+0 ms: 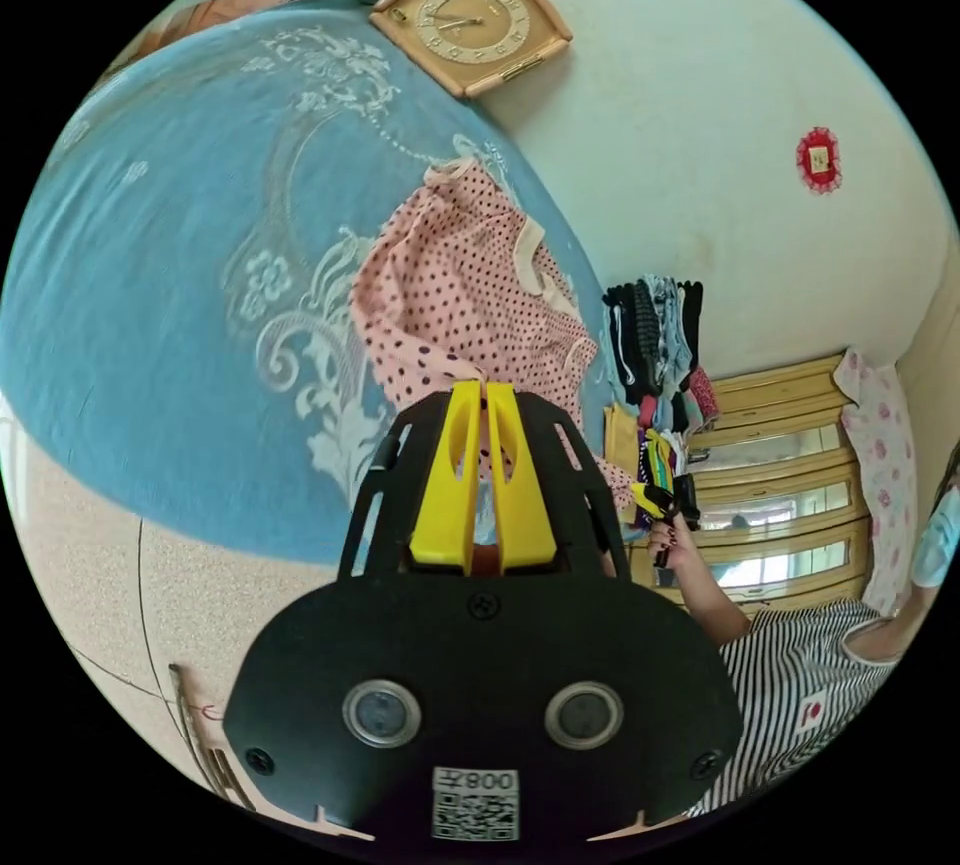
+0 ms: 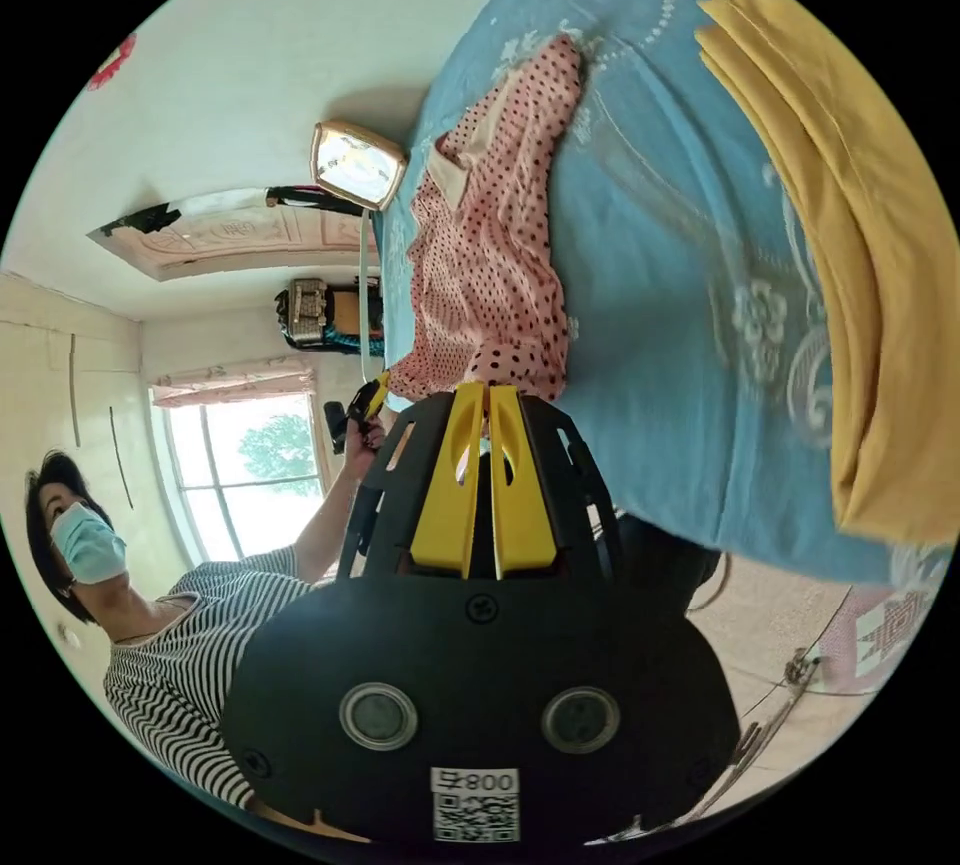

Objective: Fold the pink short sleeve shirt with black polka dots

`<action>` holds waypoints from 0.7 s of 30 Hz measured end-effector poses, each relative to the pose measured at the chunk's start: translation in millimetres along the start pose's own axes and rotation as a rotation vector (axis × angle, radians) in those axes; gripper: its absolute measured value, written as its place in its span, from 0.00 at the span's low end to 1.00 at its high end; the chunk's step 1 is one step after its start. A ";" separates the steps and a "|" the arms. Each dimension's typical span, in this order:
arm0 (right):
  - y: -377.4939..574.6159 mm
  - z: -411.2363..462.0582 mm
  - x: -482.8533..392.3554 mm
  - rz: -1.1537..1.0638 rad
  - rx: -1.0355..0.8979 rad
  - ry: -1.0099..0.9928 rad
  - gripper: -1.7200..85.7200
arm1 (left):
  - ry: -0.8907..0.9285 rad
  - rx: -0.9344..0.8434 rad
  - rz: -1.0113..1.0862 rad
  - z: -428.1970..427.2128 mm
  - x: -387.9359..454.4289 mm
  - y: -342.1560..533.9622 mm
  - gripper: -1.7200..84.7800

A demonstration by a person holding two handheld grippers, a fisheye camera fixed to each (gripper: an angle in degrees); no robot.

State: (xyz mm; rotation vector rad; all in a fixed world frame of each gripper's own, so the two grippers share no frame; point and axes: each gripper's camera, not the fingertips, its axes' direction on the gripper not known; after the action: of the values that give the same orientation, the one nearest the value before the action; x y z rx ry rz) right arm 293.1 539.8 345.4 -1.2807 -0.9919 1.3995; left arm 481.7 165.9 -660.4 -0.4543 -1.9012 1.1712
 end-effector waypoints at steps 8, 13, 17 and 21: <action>-112.8 -107.7 -115.5 -0.280 0.174 0.057 0.02 | 0.101 0.198 0.147 -52.5 96.3 -145.4 0.03; -116.6 -196.8 -257.0 -0.588 0.328 0.127 0.02 | 0.136 0.370 0.362 -134.9 199.0 -193.6 0.03; -74.3 -240.2 -308.1 -0.729 0.404 0.127 0.02 | 0.154 0.452 0.518 -198.3 257.7 -182.2 0.03; -13.3 -264.8 -305.6 -0.781 0.427 0.094 0.02 | 0.204 0.461 0.623 -237.0 273.1 -134.9 0.03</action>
State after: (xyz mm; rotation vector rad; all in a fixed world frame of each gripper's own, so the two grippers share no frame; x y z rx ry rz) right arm 554.0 234.0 391.7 -0.5338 -0.9187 0.8568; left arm 528.0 412.1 -366.8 -0.8997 -1.2806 1.8274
